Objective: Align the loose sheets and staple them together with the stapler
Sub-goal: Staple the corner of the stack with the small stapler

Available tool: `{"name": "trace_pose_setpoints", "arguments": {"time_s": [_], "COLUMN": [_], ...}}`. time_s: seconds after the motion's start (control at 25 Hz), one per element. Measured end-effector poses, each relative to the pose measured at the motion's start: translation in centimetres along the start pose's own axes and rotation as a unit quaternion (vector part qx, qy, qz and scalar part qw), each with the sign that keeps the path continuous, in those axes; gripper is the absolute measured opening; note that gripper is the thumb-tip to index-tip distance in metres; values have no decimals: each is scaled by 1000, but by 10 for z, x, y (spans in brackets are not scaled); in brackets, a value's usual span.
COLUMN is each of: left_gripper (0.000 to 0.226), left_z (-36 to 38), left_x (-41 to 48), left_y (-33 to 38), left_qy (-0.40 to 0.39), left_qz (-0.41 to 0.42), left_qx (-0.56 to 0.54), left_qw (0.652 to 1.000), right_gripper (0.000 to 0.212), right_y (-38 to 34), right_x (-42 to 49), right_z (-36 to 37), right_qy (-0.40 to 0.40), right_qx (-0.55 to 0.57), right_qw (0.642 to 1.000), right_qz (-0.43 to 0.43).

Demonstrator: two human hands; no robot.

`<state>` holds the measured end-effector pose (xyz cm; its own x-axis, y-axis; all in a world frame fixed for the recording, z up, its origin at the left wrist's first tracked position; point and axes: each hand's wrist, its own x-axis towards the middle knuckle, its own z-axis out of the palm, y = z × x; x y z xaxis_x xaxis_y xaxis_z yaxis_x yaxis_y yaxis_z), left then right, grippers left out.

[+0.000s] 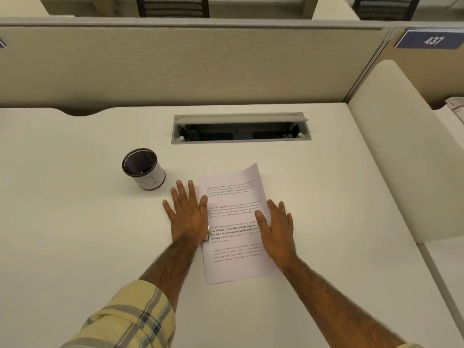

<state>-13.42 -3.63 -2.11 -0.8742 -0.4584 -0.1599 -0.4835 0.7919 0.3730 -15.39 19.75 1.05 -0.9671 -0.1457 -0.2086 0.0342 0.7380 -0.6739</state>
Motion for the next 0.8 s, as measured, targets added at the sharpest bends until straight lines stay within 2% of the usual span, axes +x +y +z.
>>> {"name": "trace_pose_setpoints", "arguments": {"time_s": [0.12, 0.24, 0.28, 0.36, 0.44, 0.52, 0.6, 0.68, 0.8], "left_gripper": [72, 66, 65, 63, 56, 48, 36, 22, 14], "left_z": [-5, -15, -21, -31, -41, -46, -47, -49, -50], "left_x": [2, 3, 2, -8, -23, -35, -41, -42, -39], "left_y": [5, 12, 14, 16, 13, 9, 9, 13, 13], "left_qy": [-11, -36, -26, 45, 86, 43, -2, -13, -26], "left_qz": [-12, 4, 6, -10, -73, -144, -183, -192, -202], "left_qx": [-21, -80, -108, -129, -182, -258, -288, -306, -325], "left_qw": [1000, 996, 994, 991, 977, 954, 940, 932, 924], "right_gripper": [57, 46, 41, 28, 17, 15, 17, 19, 16], "right_y": [1, 1, 0, -2, -8, -10, -11, -12, -16], "right_x": [4, 7, 8, 13, 17, 19, 19, 20, 20], "right_z": [-3, -7, -8, -15, -21, -24, -26, -28, -34], "right_qy": [9, 54, 63, 54, 24, 9, 8, 7, 3], "right_qx": [-11, 14, 17, 38, 67, 77, 80, 86, 112], "right_qw": [1000, 998, 998, 997, 995, 994, 994, 993, 990], "right_qz": [4, 11, 20, 45, 69, 78, 77, 78, 84]}}
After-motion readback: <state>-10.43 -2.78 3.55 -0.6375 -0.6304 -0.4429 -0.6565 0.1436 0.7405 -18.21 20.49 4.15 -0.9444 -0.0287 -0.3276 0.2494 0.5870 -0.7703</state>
